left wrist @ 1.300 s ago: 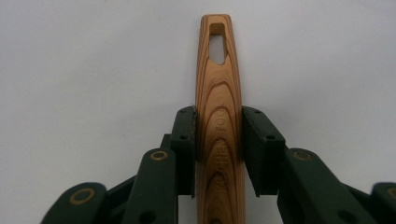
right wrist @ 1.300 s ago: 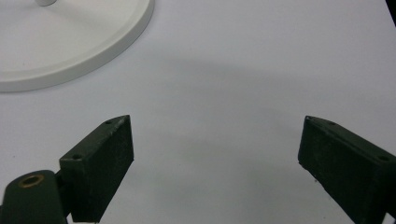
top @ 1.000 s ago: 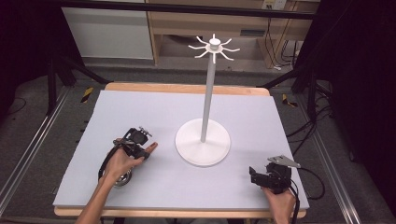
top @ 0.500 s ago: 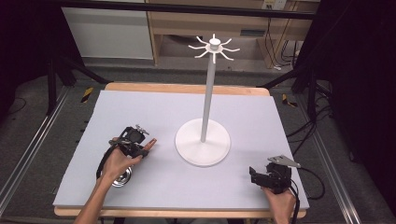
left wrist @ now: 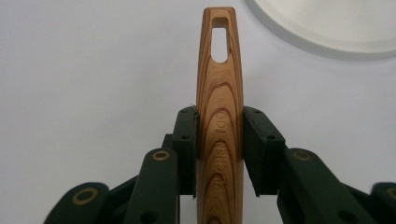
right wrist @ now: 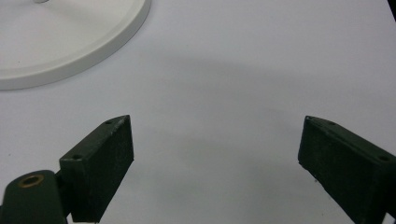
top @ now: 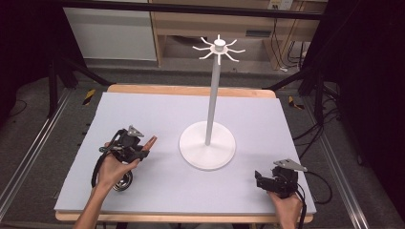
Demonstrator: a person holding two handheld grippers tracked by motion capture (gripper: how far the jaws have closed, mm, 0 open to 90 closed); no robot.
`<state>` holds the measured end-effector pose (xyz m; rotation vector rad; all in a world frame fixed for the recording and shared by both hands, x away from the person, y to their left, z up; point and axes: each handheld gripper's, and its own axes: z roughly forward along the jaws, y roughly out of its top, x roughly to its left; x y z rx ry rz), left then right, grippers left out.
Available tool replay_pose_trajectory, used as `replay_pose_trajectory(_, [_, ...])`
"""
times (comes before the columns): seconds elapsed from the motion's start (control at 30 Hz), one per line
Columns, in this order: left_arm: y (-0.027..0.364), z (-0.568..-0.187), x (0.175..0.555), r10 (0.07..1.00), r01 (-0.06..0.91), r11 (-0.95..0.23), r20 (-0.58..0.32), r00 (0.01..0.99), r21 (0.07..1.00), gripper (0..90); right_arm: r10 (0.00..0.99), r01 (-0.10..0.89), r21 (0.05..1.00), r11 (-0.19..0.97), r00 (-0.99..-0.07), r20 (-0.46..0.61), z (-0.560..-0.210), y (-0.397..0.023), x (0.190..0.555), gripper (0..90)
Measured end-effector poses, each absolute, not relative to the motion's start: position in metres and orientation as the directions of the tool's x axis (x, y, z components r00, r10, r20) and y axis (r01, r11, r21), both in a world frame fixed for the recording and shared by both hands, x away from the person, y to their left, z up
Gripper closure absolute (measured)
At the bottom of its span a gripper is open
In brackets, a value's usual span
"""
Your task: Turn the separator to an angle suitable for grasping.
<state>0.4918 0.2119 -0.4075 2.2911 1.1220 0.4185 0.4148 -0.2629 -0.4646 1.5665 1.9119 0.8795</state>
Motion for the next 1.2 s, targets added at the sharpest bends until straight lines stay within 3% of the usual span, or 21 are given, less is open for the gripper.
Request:
replay_pose_trajectory(0.77, [0.225,-0.362,0.460,0.818,0.451,-0.320,0.003,0.575,0.833,67.4,0.981,0.638,0.761,0.115,-0.194,0.015,-0.464,-0.265,0.414,10.8])
replay_pose_trajectory(1.2, [0.228,-0.343,0.449,0.819,0.342,-0.212,-0.024,0.574,0.915,67.4,0.981,0.634,0.765,0.114,-0.192,0.013,-0.464,-0.264,0.414,10.8])
